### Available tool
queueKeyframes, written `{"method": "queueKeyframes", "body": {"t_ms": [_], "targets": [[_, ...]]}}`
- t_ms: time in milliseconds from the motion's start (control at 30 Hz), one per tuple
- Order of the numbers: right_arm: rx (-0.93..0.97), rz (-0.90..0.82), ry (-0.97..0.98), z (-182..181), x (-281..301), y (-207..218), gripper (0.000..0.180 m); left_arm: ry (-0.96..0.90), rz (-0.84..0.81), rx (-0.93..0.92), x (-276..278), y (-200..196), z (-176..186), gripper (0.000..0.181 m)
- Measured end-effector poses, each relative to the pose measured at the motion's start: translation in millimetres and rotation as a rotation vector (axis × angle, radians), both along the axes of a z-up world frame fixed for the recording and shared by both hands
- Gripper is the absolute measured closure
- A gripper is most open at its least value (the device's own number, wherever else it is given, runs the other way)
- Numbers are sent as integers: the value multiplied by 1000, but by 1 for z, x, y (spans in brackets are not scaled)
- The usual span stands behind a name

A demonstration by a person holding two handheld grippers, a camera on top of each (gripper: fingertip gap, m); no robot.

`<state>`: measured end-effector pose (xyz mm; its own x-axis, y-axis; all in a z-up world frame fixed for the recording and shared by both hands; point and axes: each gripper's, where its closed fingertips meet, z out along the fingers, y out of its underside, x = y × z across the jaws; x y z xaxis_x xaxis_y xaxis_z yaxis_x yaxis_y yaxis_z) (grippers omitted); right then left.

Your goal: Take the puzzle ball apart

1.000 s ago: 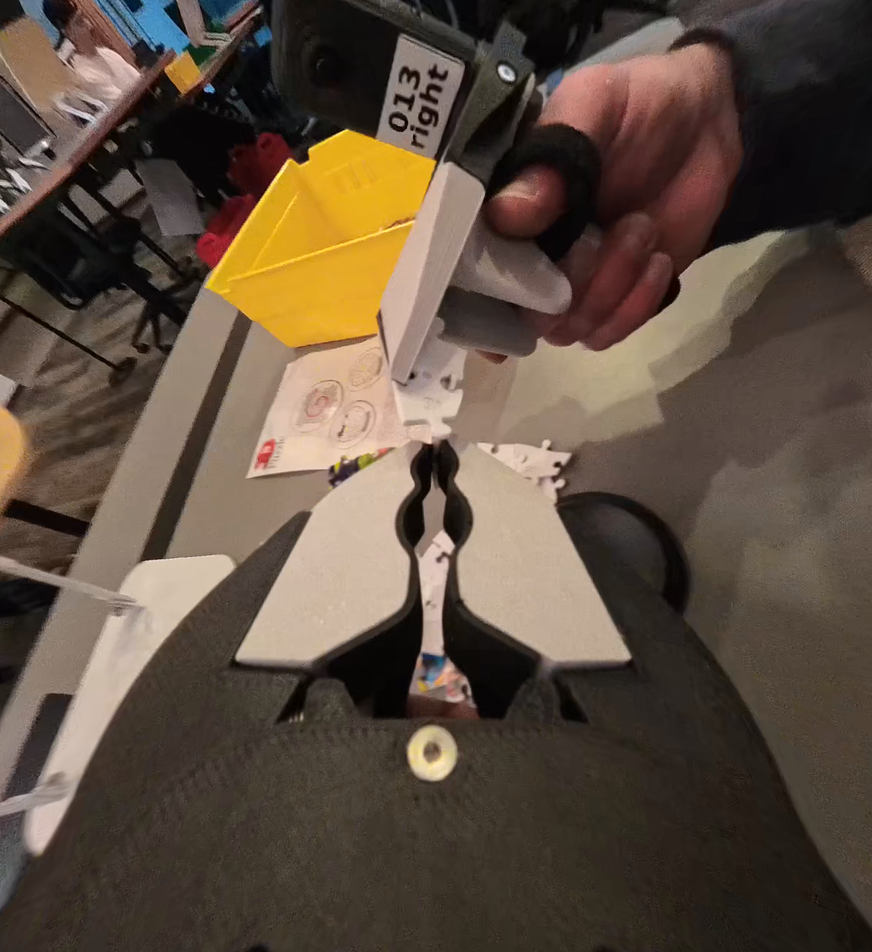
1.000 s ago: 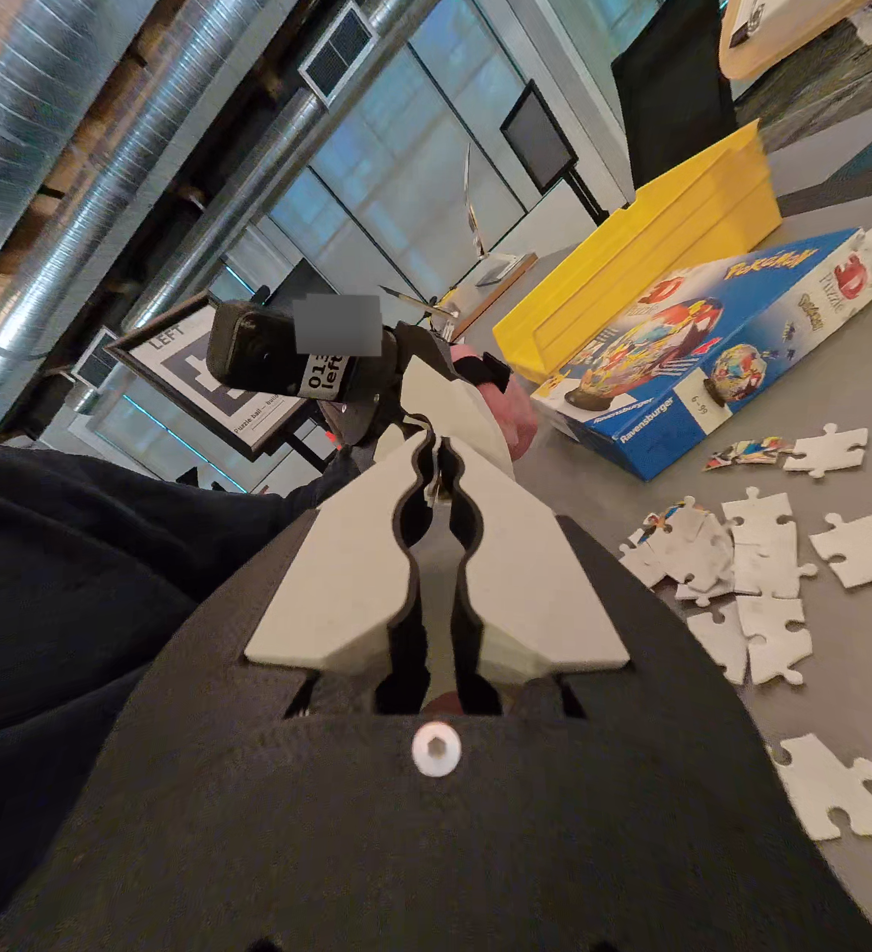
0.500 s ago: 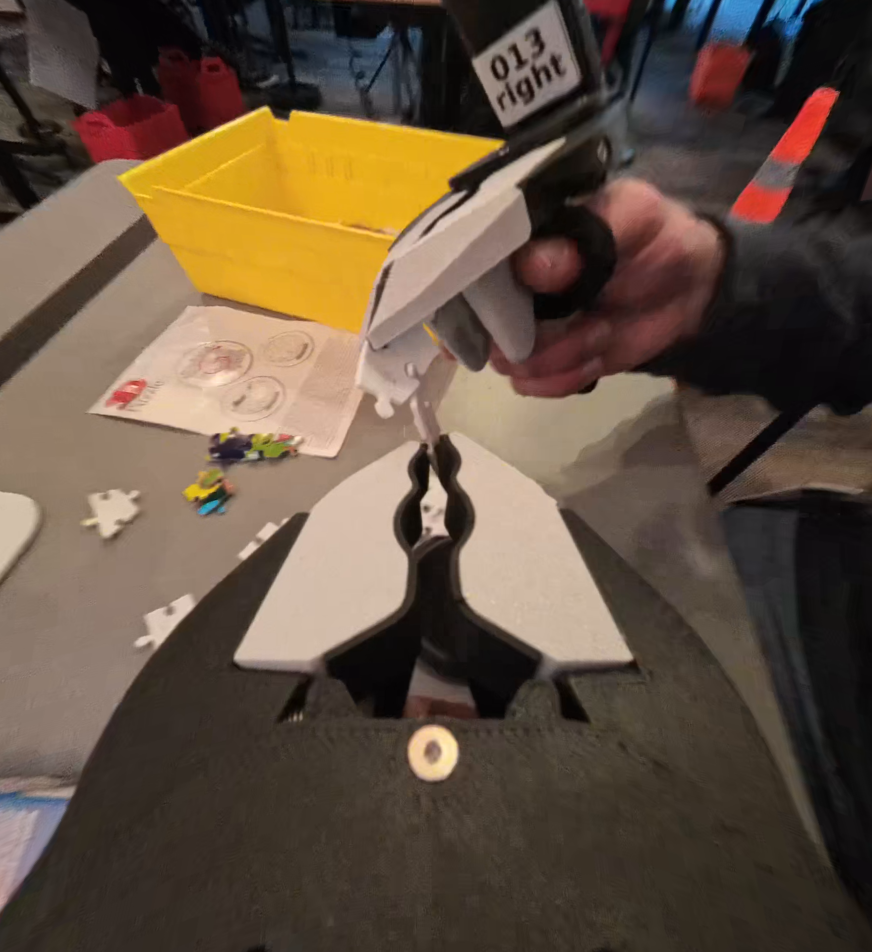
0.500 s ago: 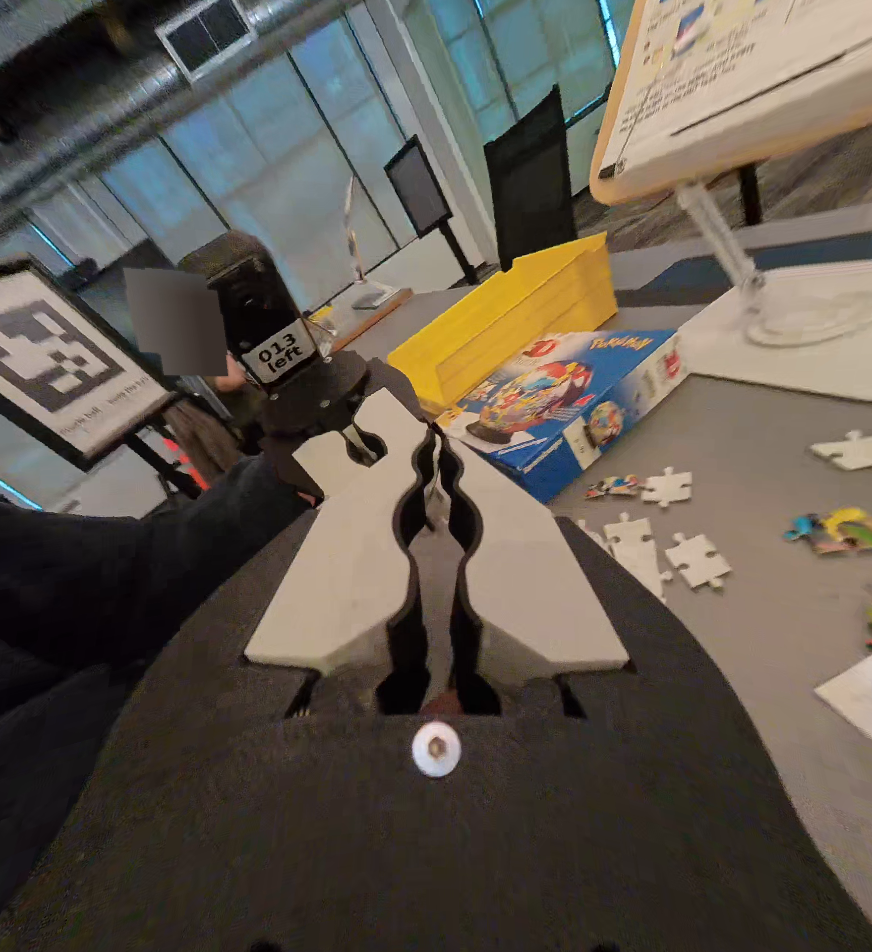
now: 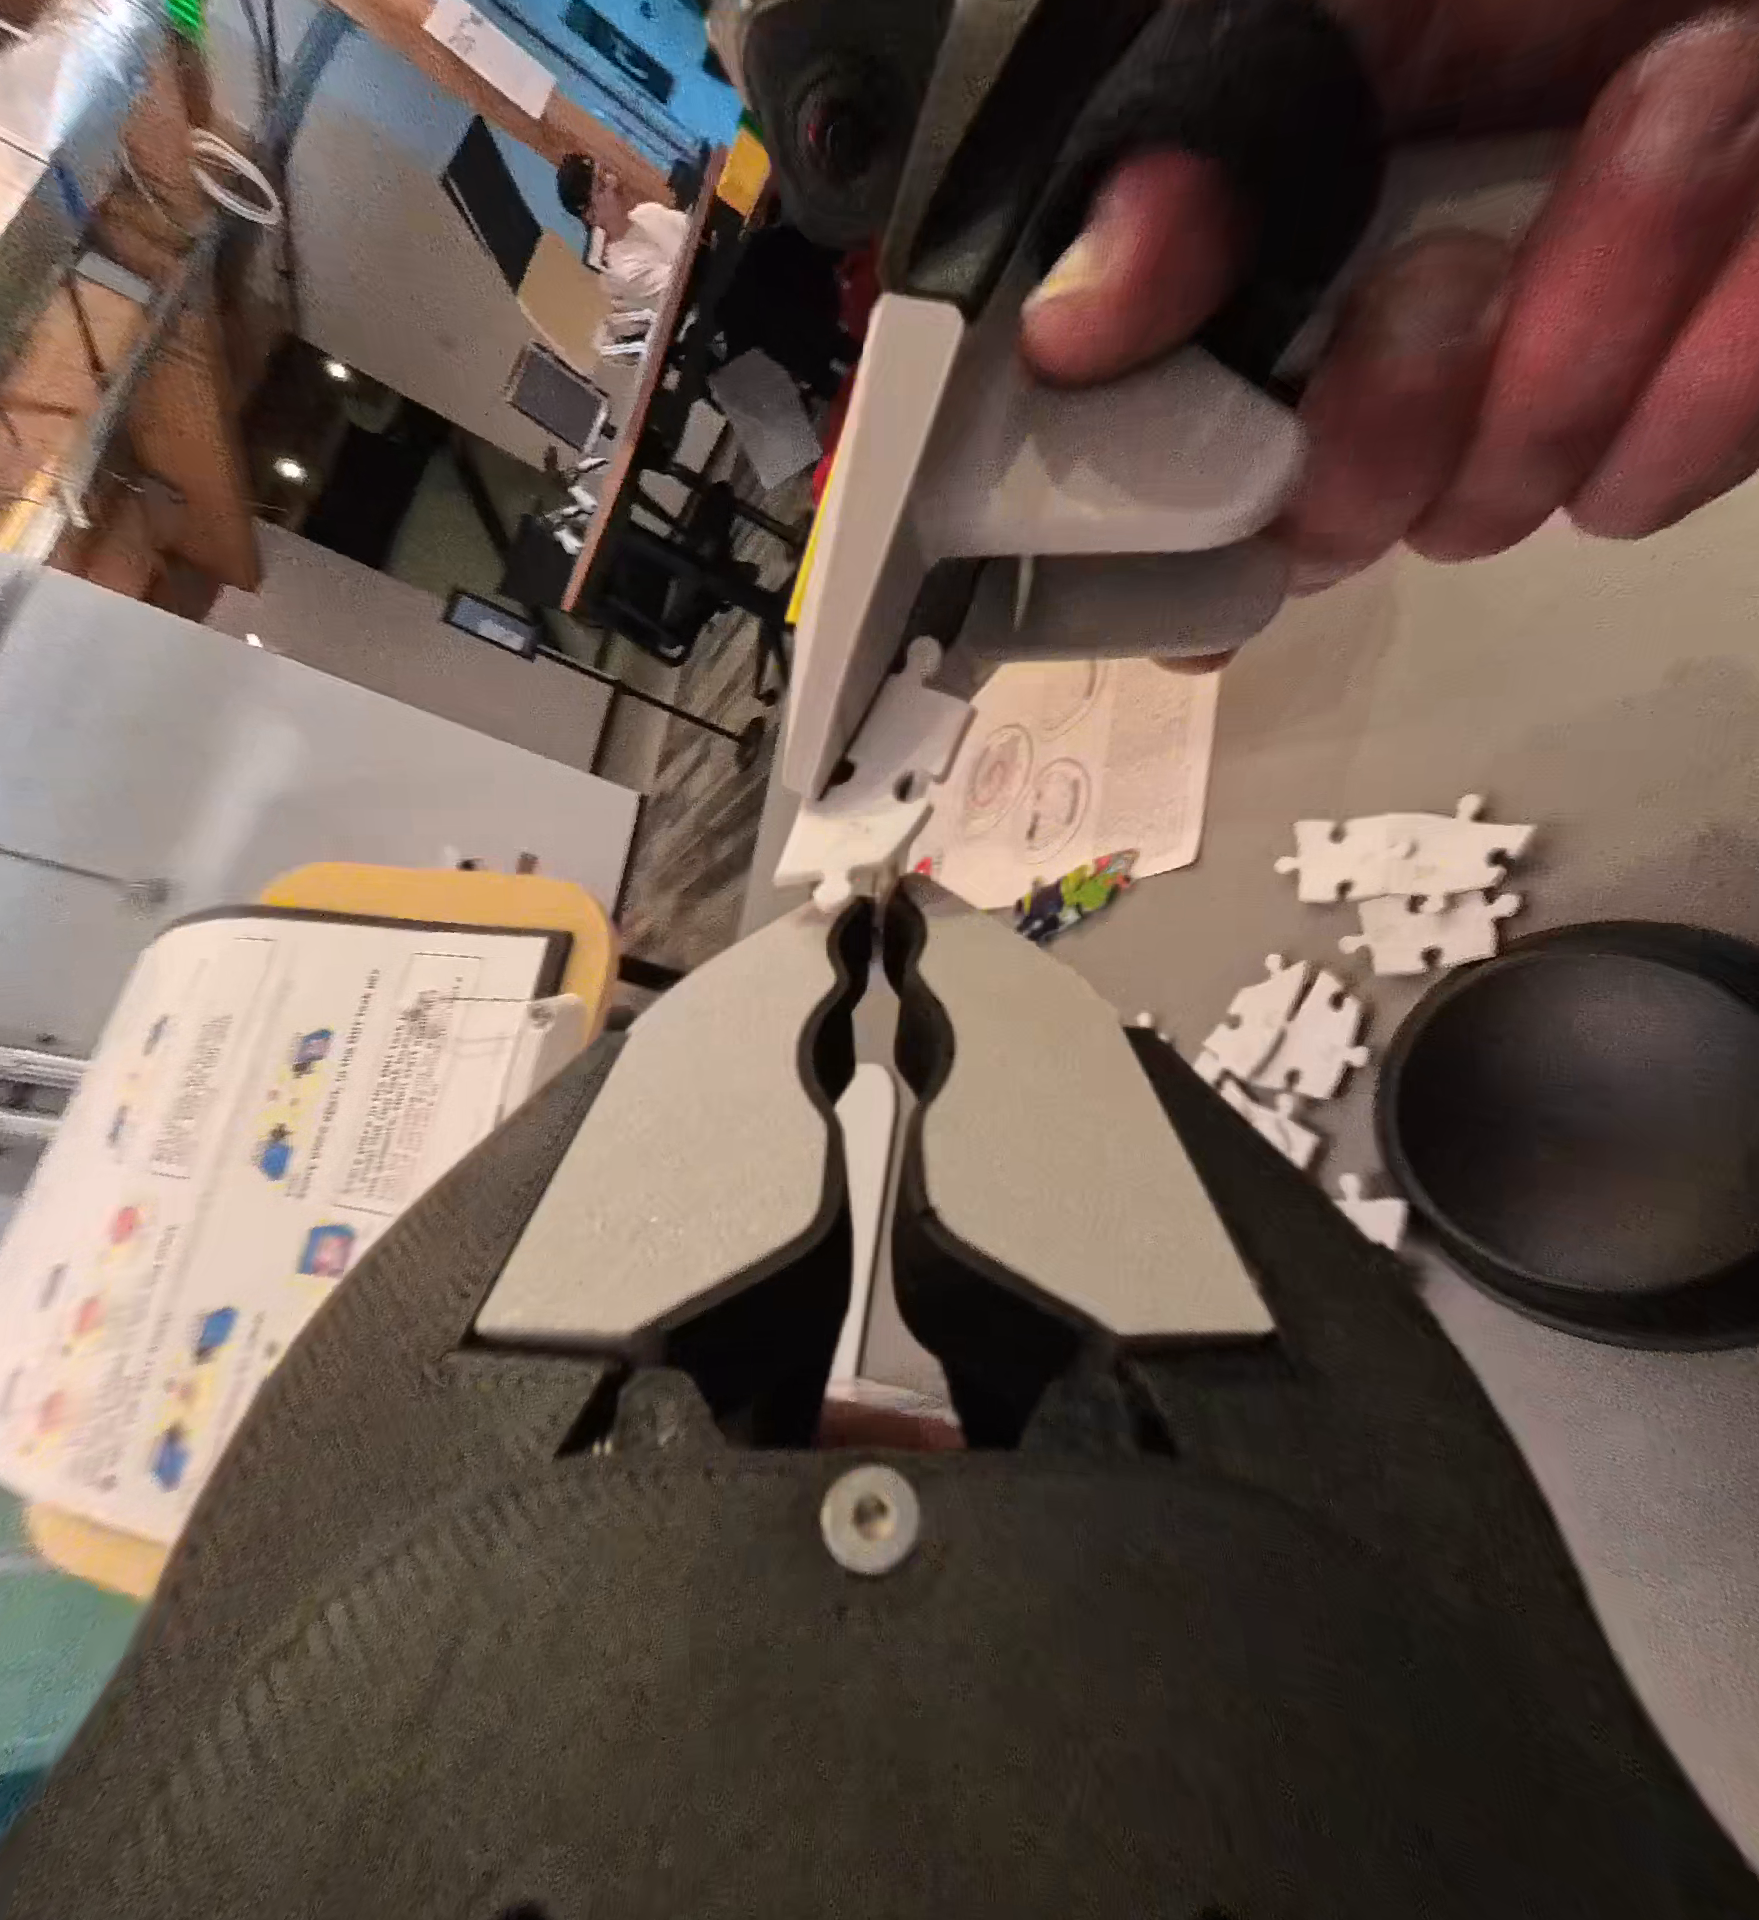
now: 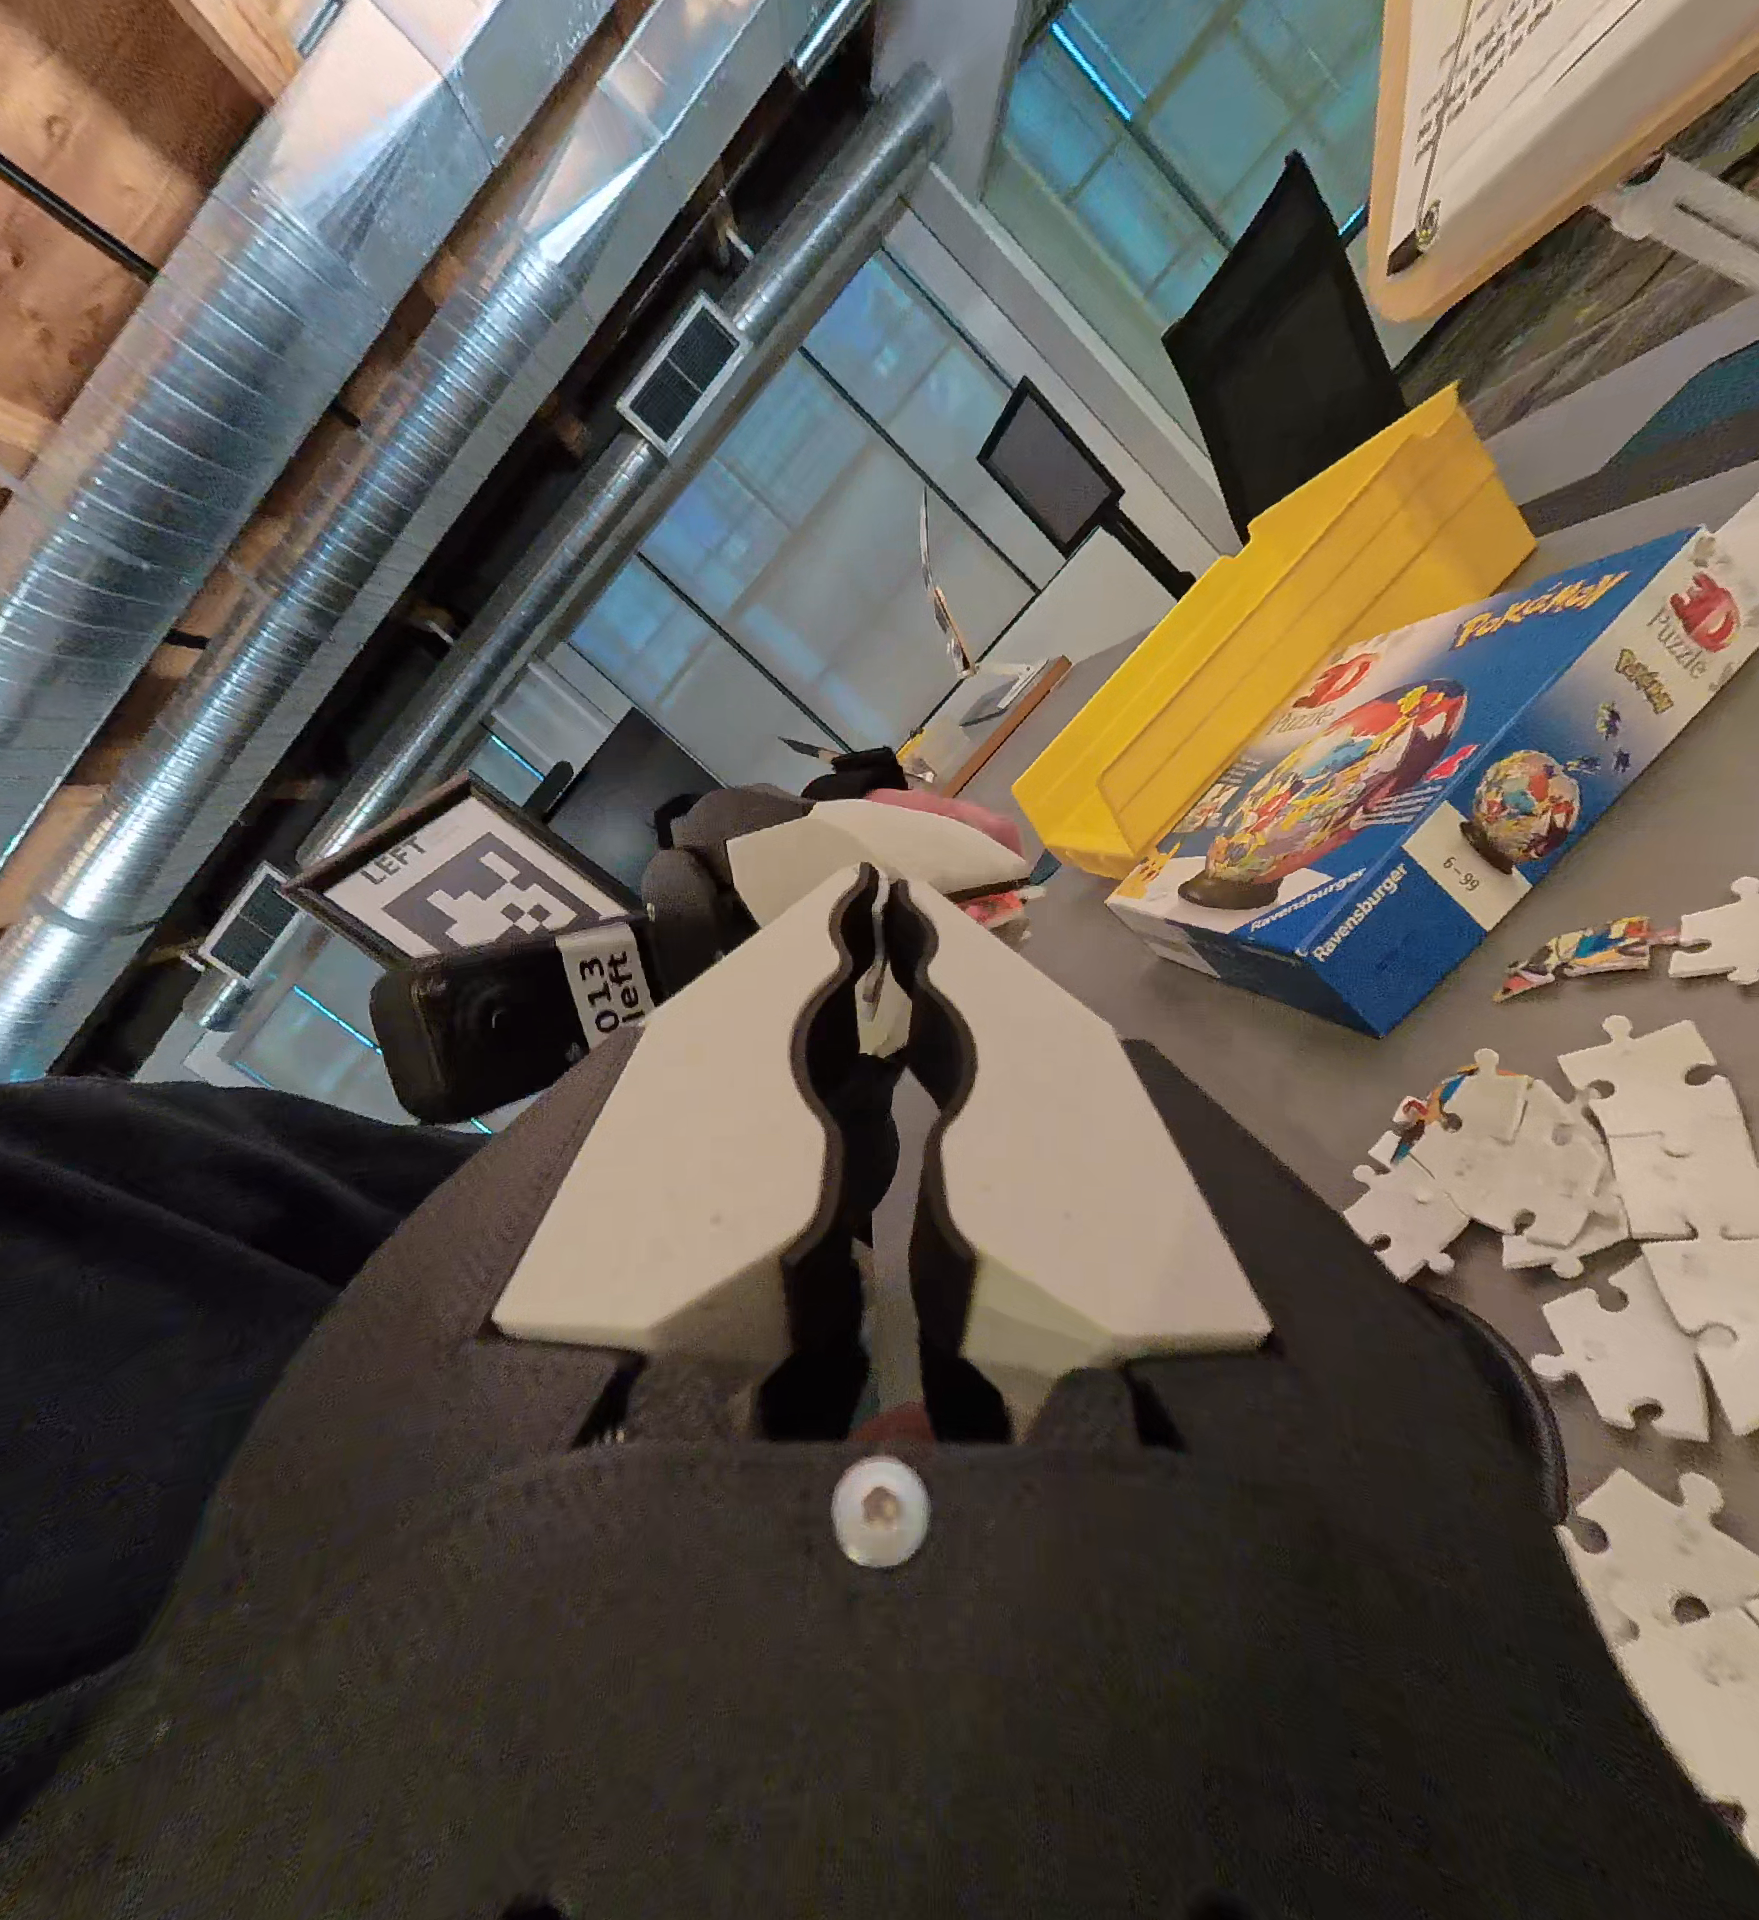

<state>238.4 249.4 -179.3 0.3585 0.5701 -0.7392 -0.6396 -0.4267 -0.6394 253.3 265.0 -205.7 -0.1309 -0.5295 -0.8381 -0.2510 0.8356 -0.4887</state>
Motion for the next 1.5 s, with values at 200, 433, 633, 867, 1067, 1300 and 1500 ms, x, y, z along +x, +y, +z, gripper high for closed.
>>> {"method": "queueKeyframes", "body": {"t_ms": [200,433,633,867,1067,1300,1500], "targets": [[147,-81,-309,3,-8,-3,179,102,4,-174,-1,-6,-8,178],[334,165,-493,14,-48,-27,180,403,-187,-555,-7,-37,-46,178],[320,33,-425,27,-8,-27,180,295,-173,-897,-6,-22,-31,178],[237,-78,-531,-10,9,-15,180,253,-231,-1180,-11,-24,-22,178],[221,-53,-507,-23,1,-4,170,282,-270,-1207,-8,-33,-18,178],[182,36,-342,-25,-2,-7,178,355,-331,-1277,-6,-42,-28,177],[155,22,-230,-20,6,-6,179,357,-388,-1390,-8,-40,-21,171]]}}
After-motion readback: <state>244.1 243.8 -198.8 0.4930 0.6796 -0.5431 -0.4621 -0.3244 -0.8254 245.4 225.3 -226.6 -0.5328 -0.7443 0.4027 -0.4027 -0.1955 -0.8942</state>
